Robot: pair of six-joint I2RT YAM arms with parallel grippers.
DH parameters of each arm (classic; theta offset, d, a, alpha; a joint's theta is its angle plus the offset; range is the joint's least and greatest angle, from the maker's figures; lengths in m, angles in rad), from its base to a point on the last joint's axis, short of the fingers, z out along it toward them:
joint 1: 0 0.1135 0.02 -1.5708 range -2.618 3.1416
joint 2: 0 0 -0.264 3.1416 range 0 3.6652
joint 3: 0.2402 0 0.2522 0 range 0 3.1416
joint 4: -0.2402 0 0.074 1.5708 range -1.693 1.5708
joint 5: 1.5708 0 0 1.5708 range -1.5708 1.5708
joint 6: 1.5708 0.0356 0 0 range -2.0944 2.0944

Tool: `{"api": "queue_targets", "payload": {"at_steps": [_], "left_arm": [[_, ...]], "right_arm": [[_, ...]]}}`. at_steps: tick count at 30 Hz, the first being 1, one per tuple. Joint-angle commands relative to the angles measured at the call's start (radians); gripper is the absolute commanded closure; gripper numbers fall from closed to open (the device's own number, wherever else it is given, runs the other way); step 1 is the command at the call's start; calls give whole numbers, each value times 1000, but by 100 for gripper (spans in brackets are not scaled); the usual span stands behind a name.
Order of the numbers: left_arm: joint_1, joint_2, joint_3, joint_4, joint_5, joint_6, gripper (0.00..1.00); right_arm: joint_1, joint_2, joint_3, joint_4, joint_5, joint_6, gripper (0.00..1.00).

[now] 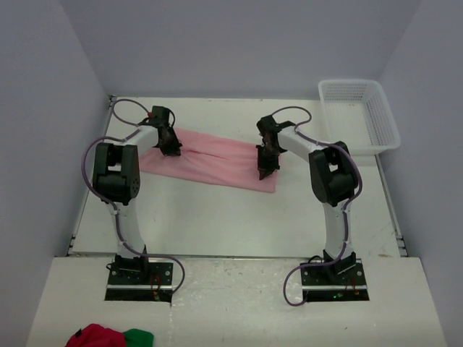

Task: Fold and stack the t-shirts
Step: Rotate the tshirt 90 degrees

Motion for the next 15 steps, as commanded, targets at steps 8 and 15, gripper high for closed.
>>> {"api": "queue_targets", "payload": {"at_steps": [8,15], "left_arm": [[-1,116,80,66,70,-11,100],[-8,193,190,67,125,50,100]], "right_arm": [[11,-97,-162,14,6,42,100],[104,-192,-310,60,-7,82,100]]}}
